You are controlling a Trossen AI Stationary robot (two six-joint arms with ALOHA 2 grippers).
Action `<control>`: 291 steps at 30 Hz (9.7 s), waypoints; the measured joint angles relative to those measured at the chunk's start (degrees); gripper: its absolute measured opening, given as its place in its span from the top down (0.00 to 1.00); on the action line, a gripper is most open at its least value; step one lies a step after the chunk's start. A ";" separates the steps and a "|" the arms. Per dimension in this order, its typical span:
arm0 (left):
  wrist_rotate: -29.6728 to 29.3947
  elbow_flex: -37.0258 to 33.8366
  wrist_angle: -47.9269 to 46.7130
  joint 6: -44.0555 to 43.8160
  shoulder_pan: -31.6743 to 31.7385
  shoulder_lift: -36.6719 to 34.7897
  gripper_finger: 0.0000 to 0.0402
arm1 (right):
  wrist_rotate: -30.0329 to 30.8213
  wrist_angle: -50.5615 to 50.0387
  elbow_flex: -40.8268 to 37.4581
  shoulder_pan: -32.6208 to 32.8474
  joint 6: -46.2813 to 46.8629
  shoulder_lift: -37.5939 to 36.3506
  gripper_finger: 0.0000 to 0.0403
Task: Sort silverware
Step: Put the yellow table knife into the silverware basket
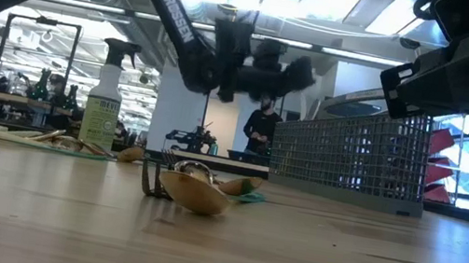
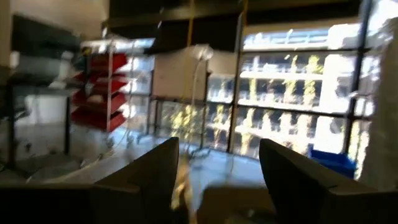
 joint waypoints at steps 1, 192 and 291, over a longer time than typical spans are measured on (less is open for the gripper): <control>0.34 0.00 0.29 0.81 -0.61 -1.17 0.48 | -0.01 -0.02 0.00 0.00 0.04 0.00 1.00; -21.43 -39.17 -101.97 -35.70 -47.65 -44.55 1.00 | 2.12 -0.35 -0.02 -0.02 -1.28 0.04 1.00; -12.61 -39.89 -113.20 -38.03 -46.83 -46.33 0.84 | 2.12 -1.14 -0.02 -0.02 -1.57 0.04 1.00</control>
